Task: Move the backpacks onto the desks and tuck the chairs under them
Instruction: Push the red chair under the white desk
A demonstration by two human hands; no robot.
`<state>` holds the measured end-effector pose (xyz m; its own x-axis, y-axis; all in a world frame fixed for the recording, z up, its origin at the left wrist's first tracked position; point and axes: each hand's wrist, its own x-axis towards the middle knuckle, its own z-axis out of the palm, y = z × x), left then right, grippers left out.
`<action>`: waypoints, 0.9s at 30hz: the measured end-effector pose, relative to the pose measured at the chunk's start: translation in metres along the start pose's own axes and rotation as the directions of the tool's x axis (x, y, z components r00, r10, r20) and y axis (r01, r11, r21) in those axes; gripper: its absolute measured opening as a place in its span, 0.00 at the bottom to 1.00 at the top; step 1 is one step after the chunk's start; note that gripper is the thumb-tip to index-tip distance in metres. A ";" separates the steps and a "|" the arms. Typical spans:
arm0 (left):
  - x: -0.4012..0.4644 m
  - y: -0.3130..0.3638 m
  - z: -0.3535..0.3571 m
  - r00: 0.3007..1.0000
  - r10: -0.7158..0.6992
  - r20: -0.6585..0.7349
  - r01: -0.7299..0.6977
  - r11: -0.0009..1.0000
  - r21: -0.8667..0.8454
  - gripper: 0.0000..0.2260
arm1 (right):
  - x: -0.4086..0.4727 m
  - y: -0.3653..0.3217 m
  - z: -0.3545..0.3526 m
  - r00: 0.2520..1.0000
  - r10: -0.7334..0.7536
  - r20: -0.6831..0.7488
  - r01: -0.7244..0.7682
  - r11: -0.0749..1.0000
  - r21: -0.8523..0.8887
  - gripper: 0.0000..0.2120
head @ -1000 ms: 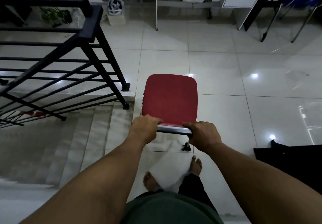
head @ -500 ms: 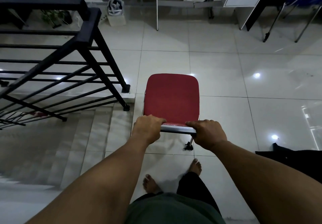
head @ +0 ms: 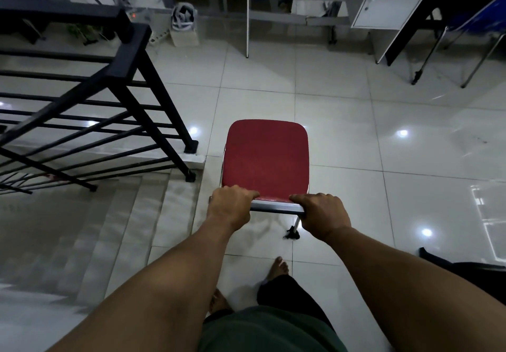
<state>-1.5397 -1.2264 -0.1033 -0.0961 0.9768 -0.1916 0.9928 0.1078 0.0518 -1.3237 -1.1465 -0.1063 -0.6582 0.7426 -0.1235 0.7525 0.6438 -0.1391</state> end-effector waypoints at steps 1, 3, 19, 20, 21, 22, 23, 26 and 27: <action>0.006 0.006 0.000 1.000 -0.007 0.001 0.007 1.000 0.003 0.22 | 0.002 0.007 -0.001 1.000 0.014 -0.015 -0.014 1.000 0.005 0.21; 0.022 0.014 -0.003 1.000 -0.020 -0.011 0.020 1.000 0.000 0.22 | 0.011 0.021 -0.005 0.999 0.028 -0.020 -0.028 1.000 0.013 0.21; 0.121 -0.007 -0.021 0.996 -0.092 0.020 0.092 0.995 0.037 0.24 | 0.095 0.058 -0.012 0.997 0.006 -0.076 -0.003 0.999 0.034 0.18; 0.129 -0.012 -0.025 0.996 -0.081 0.022 0.080 0.996 0.044 0.24 | 0.104 0.059 -0.014 0.997 0.014 -0.072 -0.012 1.000 0.025 0.18; 0.136 -0.014 -0.027 0.997 -0.077 0.025 0.076 0.996 0.040 0.24 | 0.111 0.061 -0.016 0.998 0.020 -0.059 -0.019 1.000 0.018 0.17; 0.144 -0.015 -0.030 0.997 -0.074 0.020 0.073 0.997 0.035 0.24 | 0.119 0.064 -0.018 0.999 0.028 -0.043 -0.027 1.000 0.015 0.17; 0.151 -0.013 -0.032 0.998 -0.066 0.012 0.065 0.997 0.033 0.24 | 0.125 0.068 -0.021 0.999 0.038 -0.032 -0.037 0.999 0.013 0.17; 0.176 -0.002 -0.036 0.999 -0.035 0.003 0.035 0.999 0.012 0.24 | 0.143 0.091 -0.028 0.998 0.064 -0.012 -0.064 0.998 -0.002 0.17; 0.184 0.001 -0.035 1.000 -0.030 0.007 0.029 0.999 0.012 0.23 | 0.148 0.098 -0.029 0.997 0.075 0.005 -0.075 0.997 -0.005 0.18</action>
<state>-1.5588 -1.0403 -0.1037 -0.1248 0.9719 -0.1996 0.9904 0.1342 0.0341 -1.3467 -0.9682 -0.1095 -0.5999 0.7880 -0.1384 0.7999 0.5872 -0.1241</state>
